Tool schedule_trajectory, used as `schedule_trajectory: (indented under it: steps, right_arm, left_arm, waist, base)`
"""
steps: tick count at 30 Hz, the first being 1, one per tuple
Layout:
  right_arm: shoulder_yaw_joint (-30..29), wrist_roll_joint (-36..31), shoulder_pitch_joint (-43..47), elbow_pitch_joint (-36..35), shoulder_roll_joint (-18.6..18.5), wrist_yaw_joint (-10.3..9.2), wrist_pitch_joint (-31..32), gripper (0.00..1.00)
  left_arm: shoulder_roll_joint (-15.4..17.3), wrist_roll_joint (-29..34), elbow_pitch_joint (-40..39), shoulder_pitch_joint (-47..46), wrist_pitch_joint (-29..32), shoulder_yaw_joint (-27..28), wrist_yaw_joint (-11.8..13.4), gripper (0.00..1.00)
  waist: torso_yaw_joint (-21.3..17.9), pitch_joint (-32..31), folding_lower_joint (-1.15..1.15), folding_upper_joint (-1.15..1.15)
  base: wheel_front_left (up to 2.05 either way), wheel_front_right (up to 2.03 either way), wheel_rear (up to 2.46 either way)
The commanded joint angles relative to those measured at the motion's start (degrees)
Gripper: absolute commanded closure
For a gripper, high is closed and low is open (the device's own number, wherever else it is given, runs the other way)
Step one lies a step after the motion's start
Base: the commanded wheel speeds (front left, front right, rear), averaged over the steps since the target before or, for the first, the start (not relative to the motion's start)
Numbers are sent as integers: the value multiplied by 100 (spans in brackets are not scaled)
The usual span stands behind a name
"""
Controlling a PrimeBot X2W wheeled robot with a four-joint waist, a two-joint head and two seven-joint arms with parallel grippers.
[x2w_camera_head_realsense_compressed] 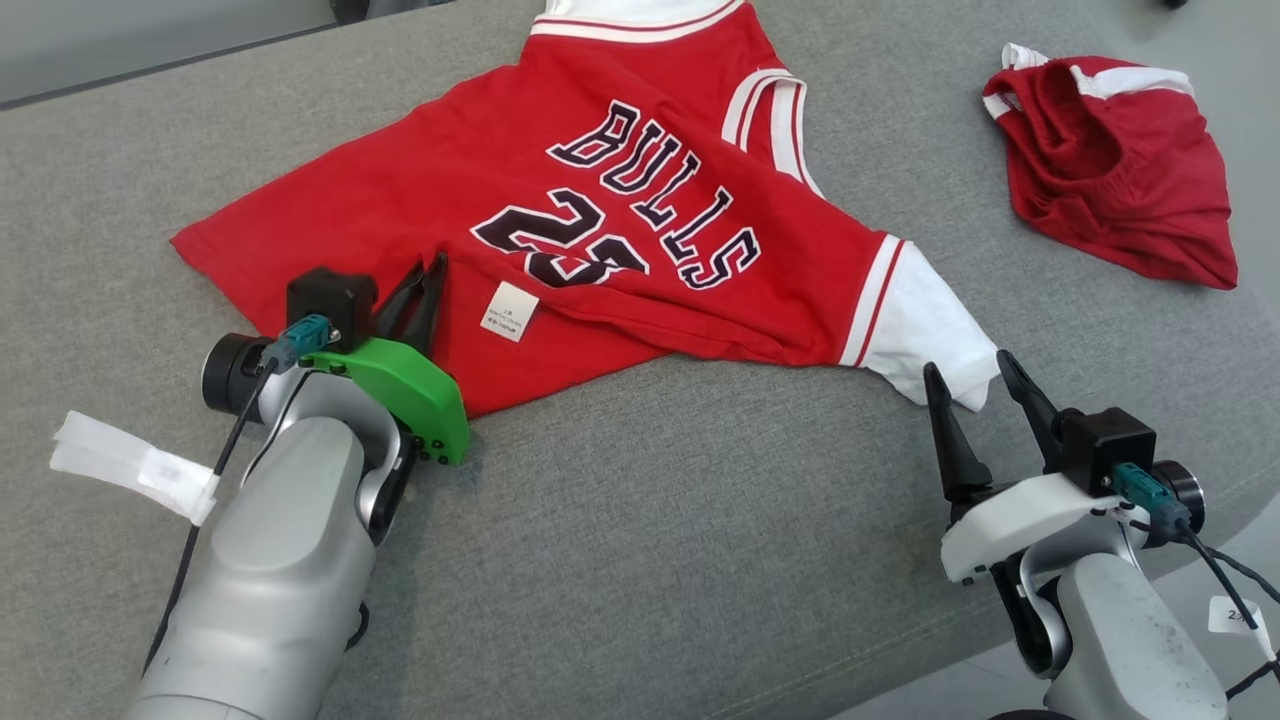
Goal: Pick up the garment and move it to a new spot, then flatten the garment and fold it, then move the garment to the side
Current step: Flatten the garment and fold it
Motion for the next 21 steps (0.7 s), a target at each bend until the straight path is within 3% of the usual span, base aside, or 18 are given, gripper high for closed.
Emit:
schedule_trajectory:
  steps: [1,9,13,21]
  right_arm:
    - [-46,23,-4,20,14,-8,-15,0]
    - [-239,71,423,228,9,-8,-15,0]
    - [-269,99,708,353,43,-8,-15,0]
    - [-432,171,1085,391,78,-9,-15,0]
  left_arm:
    - [15,53,-118,129,1,19,7,100]
    - [138,178,-1652,843,1,-13,7,100]
    - [286,-76,-2222,1533,1,-370,7,100]
    - [1252,-759,-2858,2830,1,-1602,8,100]
  waist:
    - [63,-103,0,0]
    - [639,-1047,0,0]
    - [972,-1623,0,0]
    - [1475,-2120,0,0]
  base:
    - [0,0,0]
    - [0,0,0]
    - [0,0,0]
    - [0,0,0]
